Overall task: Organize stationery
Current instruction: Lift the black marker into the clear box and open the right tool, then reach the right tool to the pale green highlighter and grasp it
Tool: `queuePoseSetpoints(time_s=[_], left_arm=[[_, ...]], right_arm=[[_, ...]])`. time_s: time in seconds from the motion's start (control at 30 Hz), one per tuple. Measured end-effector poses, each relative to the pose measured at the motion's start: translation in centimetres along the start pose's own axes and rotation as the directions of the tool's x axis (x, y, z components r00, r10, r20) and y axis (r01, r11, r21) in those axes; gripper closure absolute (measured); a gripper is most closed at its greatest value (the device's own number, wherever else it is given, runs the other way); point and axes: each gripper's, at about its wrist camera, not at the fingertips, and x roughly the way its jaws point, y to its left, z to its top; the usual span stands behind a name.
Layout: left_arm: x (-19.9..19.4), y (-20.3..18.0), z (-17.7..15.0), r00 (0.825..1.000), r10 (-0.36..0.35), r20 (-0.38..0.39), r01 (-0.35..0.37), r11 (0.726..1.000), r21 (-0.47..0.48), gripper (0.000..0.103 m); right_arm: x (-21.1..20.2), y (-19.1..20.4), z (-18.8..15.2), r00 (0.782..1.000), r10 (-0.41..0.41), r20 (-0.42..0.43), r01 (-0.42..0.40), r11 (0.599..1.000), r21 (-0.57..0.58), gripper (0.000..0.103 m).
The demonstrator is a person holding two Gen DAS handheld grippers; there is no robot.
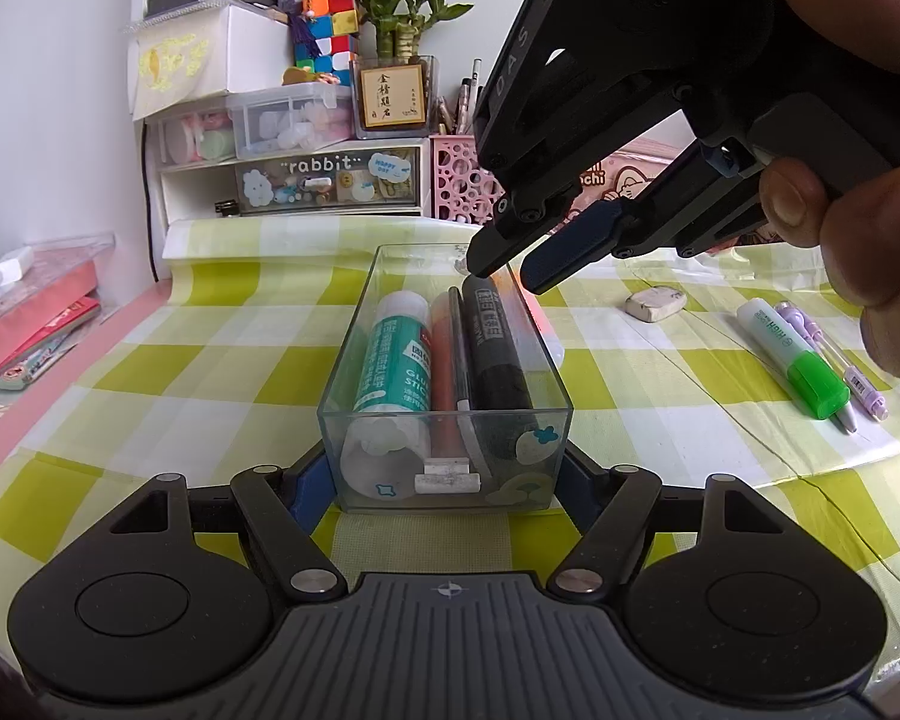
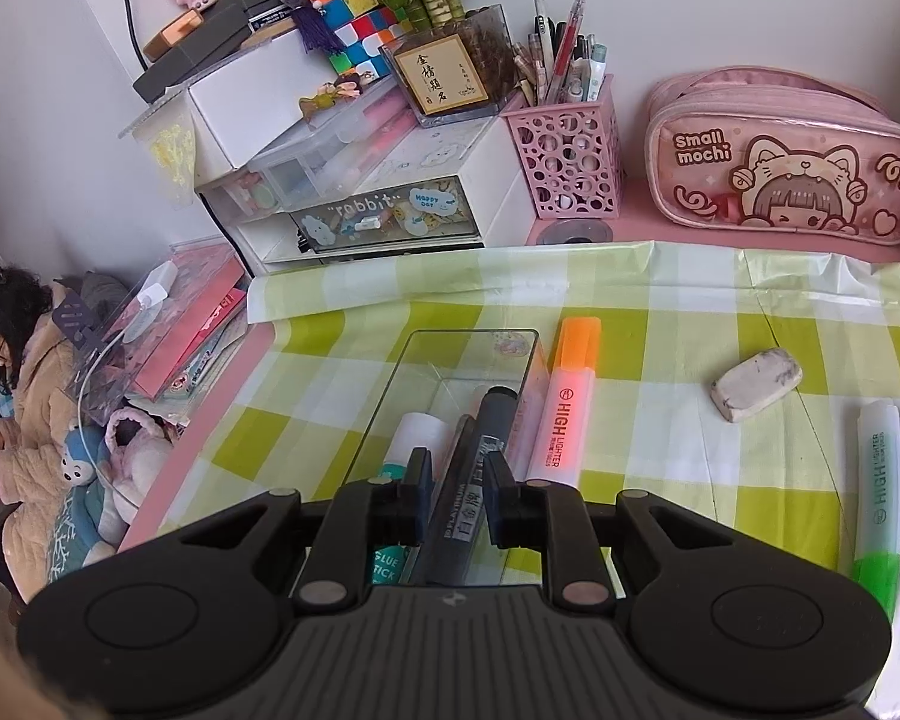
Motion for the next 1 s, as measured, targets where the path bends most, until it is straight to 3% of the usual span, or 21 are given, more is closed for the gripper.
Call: queuePoseSetpoints(time_s=[0.23,0.47,0.8,1.0], left_arm=[[0.0,0.0,0.0,1.0,0.0,0.0,0.0,1.0,0.0,0.031],[0.0,0.0,0.0,1.0,0.0,0.0,0.0,1.0,0.0,0.031],[0.0,0.0,0.0,1.0,0.0,0.0,0.0,1.0,0.001,0.031],[0.0,0.0,0.0,1.0,-0.001,0.0,0.001,1.0,0.001,0.031]], right_arm=[[-2.2,-2.5,0.5,0.998,-0.009,0.055,0.005,0.998,0.063,0.093],[-5.1,-8.3,0.9,0.983,-0.148,0.11,0.13,0.979,0.156,0.093],[-5.1,-13.1,-0.4,0.953,-0.302,0.029,0.296,0.946,0.129,0.093],[-4.8,-13.4,-0.4,0.948,-0.317,0.004,0.315,0.945,0.085,0.091]])
